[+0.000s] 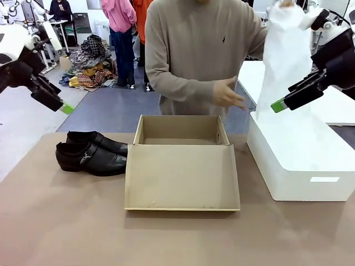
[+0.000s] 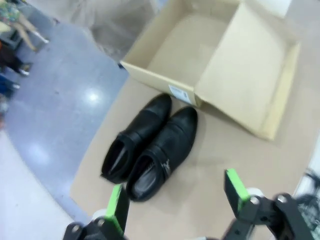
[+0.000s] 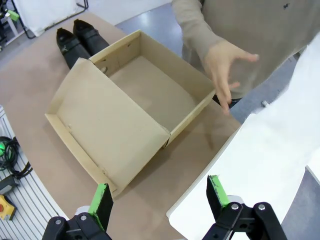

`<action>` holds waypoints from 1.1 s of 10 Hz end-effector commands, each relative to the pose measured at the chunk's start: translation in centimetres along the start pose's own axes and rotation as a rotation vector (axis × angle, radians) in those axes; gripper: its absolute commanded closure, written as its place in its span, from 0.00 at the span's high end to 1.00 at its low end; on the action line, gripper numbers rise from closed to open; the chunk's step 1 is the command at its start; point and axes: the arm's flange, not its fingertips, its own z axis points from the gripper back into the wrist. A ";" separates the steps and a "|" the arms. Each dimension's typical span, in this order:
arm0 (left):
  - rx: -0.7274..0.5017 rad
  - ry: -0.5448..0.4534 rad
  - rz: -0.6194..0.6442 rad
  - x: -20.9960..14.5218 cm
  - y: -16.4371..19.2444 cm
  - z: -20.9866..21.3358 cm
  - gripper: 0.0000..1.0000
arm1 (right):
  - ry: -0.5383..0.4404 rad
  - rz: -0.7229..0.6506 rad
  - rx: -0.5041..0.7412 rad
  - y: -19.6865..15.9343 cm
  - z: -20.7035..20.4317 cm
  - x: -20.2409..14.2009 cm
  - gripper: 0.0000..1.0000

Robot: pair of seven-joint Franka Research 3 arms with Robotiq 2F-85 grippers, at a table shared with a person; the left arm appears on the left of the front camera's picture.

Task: Pack the shoes into the box.
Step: Place one shoe of the Shoes into the Shoes Box.

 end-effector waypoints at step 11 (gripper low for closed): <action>-0.241 0.299 -0.510 -1.2 4.8 -2.8 1.00 | -0.004 -0.001 0.005 -0.1 0.0 0.0 1.00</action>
